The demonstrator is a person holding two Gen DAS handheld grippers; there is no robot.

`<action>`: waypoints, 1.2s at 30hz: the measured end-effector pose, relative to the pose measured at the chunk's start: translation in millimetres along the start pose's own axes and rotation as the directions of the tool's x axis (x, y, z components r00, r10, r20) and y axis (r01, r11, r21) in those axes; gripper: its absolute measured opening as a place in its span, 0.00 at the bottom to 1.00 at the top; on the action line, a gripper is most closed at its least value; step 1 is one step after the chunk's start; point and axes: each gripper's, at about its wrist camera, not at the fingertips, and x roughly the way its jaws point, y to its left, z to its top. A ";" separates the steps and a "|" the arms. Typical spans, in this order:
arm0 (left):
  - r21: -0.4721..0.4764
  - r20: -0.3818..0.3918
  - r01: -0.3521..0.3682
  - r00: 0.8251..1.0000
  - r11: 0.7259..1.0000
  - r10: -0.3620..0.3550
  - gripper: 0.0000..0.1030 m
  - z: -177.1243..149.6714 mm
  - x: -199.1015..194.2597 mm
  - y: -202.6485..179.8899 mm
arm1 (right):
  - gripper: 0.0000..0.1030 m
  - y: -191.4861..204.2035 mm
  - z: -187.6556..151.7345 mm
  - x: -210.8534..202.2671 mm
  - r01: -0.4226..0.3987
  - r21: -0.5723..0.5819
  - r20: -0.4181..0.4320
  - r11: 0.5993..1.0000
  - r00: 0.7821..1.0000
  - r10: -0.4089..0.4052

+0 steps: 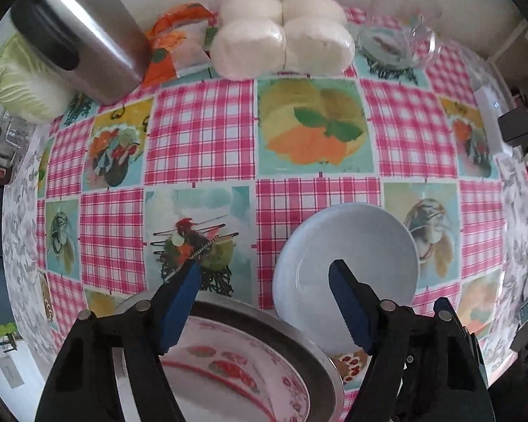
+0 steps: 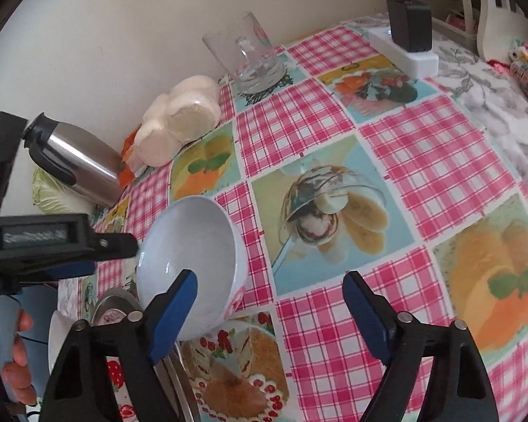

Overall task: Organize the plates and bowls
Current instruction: 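Close the right gripper on the pale blue bowl rim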

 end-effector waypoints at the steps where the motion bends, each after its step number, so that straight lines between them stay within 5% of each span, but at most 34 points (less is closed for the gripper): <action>1: 0.008 -0.009 -0.011 1.000 1.000 0.011 0.74 1.5 3.9 -1.6 | 0.82 0.0 0.1 2.0 -0.003 0.003 -0.004 1.000 1.000 0.003; 12: 0.052 -0.077 -0.059 0.995 0.997 0.063 0.74 13.8 30.6 -8.6 | 0.78 3.5 3.2 19.5 -0.011 -0.004 -0.034 1.000 0.999 0.011; 20: 0.061 -0.116 -0.048 0.992 0.997 0.054 0.55 25.0 48.8 -18.1 | 0.68 7.2 5.1 31.7 -0.018 -0.009 -0.055 1.000 0.998 0.018; 36: 0.114 -0.135 -0.007 0.991 0.993 0.023 0.28 27.2 54.7 -42.4 | 0.27 22.5 -1.7 44.9 -0.079 -0.031 -0.095 0.996 0.993 0.075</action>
